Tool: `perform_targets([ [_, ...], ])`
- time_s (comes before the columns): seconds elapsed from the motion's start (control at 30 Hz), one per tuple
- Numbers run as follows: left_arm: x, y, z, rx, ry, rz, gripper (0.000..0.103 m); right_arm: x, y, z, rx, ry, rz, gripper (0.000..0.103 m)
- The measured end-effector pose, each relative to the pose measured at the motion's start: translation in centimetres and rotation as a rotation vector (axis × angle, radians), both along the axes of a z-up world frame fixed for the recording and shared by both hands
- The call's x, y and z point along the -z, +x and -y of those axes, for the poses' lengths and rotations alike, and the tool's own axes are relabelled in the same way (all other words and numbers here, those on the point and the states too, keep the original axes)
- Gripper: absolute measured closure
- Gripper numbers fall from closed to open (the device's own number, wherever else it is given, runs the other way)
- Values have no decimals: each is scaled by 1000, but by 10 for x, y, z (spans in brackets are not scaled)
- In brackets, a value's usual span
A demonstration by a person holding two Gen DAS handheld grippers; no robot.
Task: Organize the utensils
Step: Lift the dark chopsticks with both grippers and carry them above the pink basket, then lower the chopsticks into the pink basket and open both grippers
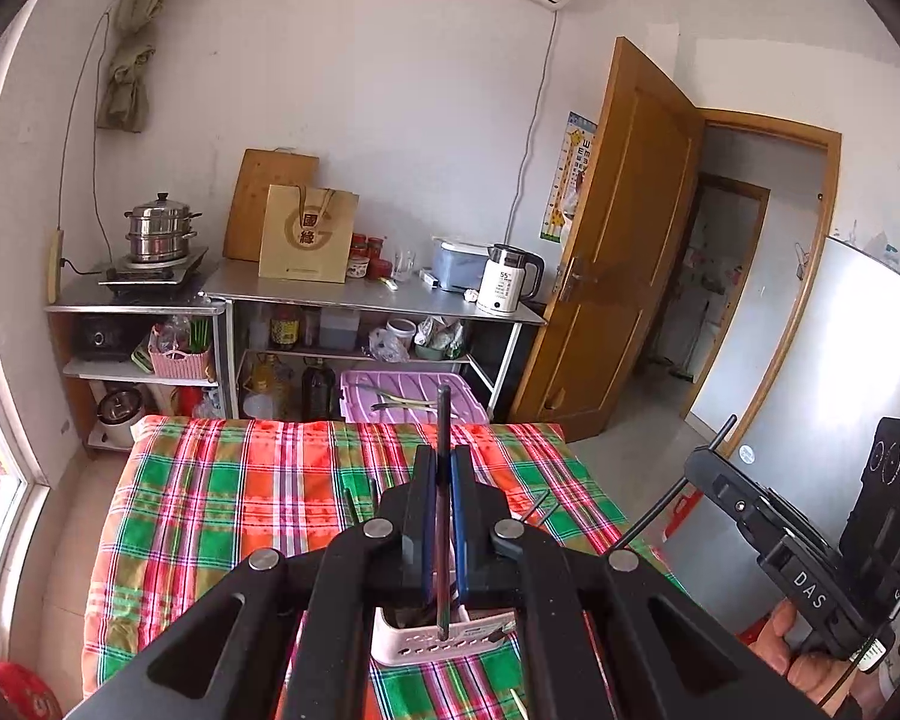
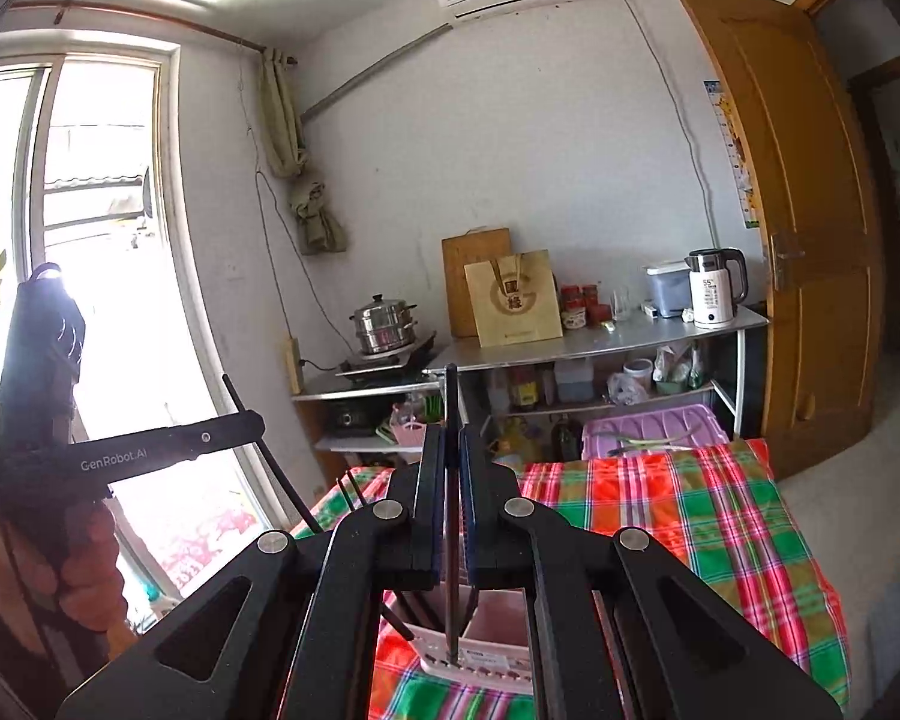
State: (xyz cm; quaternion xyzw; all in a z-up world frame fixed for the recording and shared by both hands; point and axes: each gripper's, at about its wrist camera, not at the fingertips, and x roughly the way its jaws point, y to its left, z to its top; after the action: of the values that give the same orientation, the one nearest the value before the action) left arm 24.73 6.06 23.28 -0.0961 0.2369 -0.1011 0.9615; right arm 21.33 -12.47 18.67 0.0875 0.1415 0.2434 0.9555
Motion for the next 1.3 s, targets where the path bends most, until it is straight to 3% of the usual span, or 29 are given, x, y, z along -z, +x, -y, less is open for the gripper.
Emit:
perform_targets([
  [0.3,17,25,-11,-5,-18,13,99,19,28,-8,9,18,-10,99],
  [1.1,111,54,-12,8,-20,-173,99,91,44,-24,-16,-74,-185,98],
  [1.3,110,53,-12,-5,-6,-171,99,90,43,-19,-12,-80,-206,97],
])
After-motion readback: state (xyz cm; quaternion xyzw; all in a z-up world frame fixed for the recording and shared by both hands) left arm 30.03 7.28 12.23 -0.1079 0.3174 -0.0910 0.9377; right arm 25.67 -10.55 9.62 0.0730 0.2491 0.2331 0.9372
